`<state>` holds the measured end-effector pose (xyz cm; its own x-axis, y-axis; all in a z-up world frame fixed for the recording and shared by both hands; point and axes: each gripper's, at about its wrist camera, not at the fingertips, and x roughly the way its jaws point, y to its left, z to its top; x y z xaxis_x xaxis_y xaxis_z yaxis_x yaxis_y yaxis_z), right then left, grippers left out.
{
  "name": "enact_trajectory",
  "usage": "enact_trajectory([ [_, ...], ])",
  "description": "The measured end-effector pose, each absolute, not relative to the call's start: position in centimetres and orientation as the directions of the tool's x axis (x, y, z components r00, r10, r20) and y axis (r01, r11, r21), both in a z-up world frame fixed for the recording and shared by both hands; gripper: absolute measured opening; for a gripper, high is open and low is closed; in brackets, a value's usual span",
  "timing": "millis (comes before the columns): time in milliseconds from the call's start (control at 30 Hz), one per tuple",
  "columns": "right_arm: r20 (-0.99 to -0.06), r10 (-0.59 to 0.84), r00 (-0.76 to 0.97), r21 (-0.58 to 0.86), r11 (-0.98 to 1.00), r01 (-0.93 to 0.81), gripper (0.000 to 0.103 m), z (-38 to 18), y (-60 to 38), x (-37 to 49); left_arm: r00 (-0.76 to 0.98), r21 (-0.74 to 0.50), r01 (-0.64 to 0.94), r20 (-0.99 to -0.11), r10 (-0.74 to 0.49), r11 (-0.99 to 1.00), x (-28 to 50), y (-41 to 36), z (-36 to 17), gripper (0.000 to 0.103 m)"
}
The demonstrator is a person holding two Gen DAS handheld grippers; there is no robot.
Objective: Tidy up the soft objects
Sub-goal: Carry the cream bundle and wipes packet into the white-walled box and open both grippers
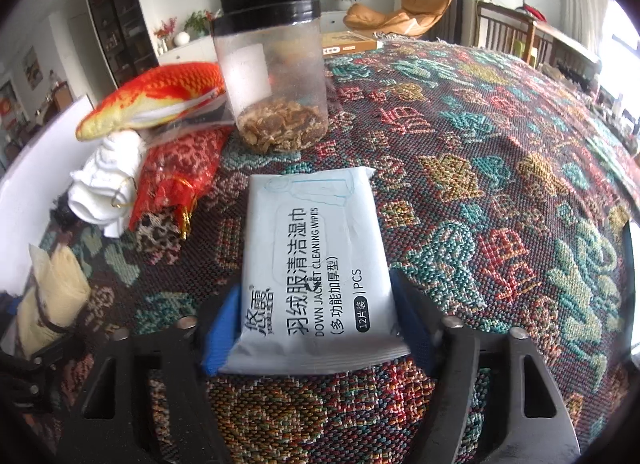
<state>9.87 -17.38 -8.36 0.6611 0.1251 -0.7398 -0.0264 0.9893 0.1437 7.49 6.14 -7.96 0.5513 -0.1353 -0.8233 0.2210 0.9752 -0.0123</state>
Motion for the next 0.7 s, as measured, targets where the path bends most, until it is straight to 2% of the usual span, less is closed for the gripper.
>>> enact_trajectory([
  [67,-0.720,0.190,0.667,0.253,0.967,-0.002,0.068,-8.2,-19.0,9.7,0.547,-0.050,0.222,-0.820,-0.167,0.974,7.2,6.3,-7.3,0.057],
  [200,-0.599,0.348,0.721,0.487,0.873,-0.018,0.068,-6.7,-21.6,7.8,0.605,-0.195,0.235,-0.737,-0.301,0.952,4.9,7.9,-3.4,0.057],
  [333,-0.569,0.408,0.714,0.495,0.863,-0.098,0.068,-3.7,-18.7,5.3,0.657,-0.252,0.243,-0.668,-0.350,0.937,2.7,10.5,0.9,0.057],
  [433,-0.543,0.487,0.684,0.468,0.852,-0.235,0.069,0.0,-13.0,3.9,0.709,-0.229,0.200,-0.637,-0.302,0.953,1.0,14.5,4.0,0.057],
  [567,-0.469,0.657,0.590,0.468,0.751,-0.465,0.069,5.3,-3.1,1.9,0.759,-0.161,0.027,-0.639,-0.125,0.987,-1.1,22.3,6.6,0.059],
  [600,-0.458,0.700,0.547,0.474,0.713,-0.516,0.069,6.2,-0.4,1.7,0.760,-0.140,-0.029,-0.646,-0.069,0.990,-1.7,24.2,6.7,0.062],
  [667,-0.450,0.763,0.464,0.493,0.646,-0.583,0.072,7.5,5.0,1.4,0.743,-0.086,-0.151,-0.667,0.056,0.985,-2.6,27.9,6.3,0.084],
  [700,-0.449,0.785,0.427,0.507,0.617,-0.602,0.080,7.8,7.4,1.4,0.722,-0.051,-0.217,-0.681,0.125,0.975,-2.8,29.5,5.8,0.103],
])
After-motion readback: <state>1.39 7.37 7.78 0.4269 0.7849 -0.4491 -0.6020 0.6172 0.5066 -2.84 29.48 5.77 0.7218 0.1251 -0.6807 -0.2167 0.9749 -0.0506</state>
